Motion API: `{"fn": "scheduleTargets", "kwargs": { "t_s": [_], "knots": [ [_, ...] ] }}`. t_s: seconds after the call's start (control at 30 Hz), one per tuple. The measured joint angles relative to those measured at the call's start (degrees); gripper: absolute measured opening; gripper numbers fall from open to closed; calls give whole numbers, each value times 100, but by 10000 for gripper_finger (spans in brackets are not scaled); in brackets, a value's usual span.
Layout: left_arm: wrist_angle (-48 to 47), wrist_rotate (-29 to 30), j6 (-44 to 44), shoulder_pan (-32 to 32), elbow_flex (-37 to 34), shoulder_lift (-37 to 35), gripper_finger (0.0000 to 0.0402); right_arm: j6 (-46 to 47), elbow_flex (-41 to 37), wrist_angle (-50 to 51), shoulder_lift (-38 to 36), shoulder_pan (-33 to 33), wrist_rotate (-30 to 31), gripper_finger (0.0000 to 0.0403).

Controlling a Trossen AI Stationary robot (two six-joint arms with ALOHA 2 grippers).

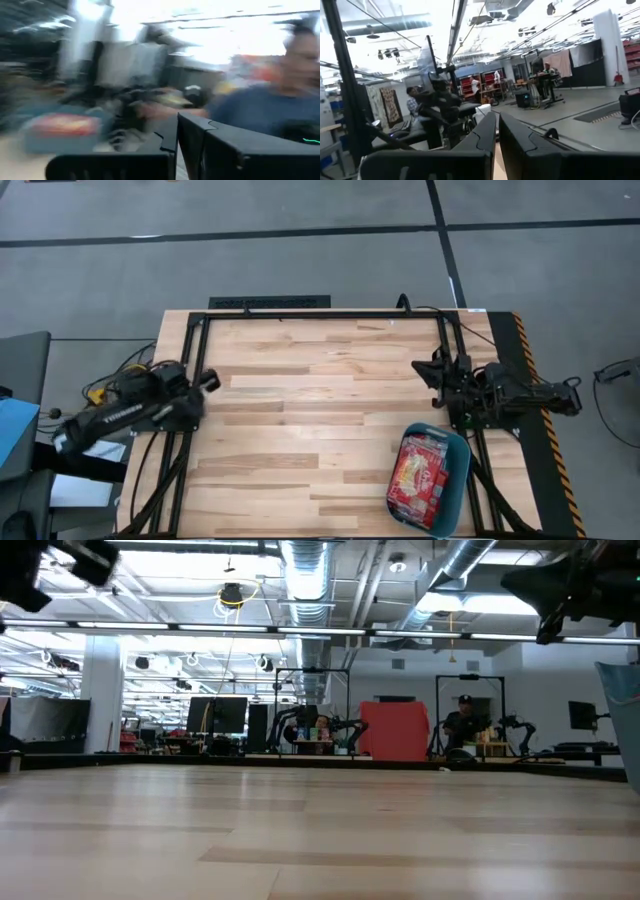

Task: Sort popcorn bags into baskets
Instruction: Return to Home Position

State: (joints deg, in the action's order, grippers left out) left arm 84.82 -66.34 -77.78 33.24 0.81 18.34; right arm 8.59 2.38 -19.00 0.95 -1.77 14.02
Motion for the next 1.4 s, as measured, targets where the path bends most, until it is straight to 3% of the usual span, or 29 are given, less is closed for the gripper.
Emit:
{"fn": "scheduleTargets", "kwargs": {
  "t_s": [0.13, 0.3, 0.4, 0.5, 0.6, 0.77, 0.93, 1.4],
  "knots": [
    [-1774, 87, 827, 658, -23, -790, 0, -2, 6, 53, 21, 0, -5, 49],
    [-4824, 272, 3030, 1155, -28, -1542, 0, 0, 6, 336, 24, 1, -4, 49],
    [-6740, 1108, 4674, 1236, -28, -1830, 0, 1, 6, 552, 24, 1, -4, 49],
    [-7907, 2380, 5886, 1209, -27, -1781, 0, 1, 6, 758, 24, 1, -4, 49],
    [-7929, 3160, 6446, 1188, -18, -1585, 0, -1, 6, 978, 24, 1, -4, 49],
    [-7901, 3815, 6188, 1180, 1, -1575, 0, -1, 6, 1384, 26, 1, -4, 49],
    [-8099, 3977, 5631, 1178, 10, -1573, 0, 0, 8, 1789, 24, 1, -4, 49],
    [-8144, 4007, 5615, 1178, 20, -1562, 0, -1, 30, 2209, 26, 1, -17, 49]
  ]
}}
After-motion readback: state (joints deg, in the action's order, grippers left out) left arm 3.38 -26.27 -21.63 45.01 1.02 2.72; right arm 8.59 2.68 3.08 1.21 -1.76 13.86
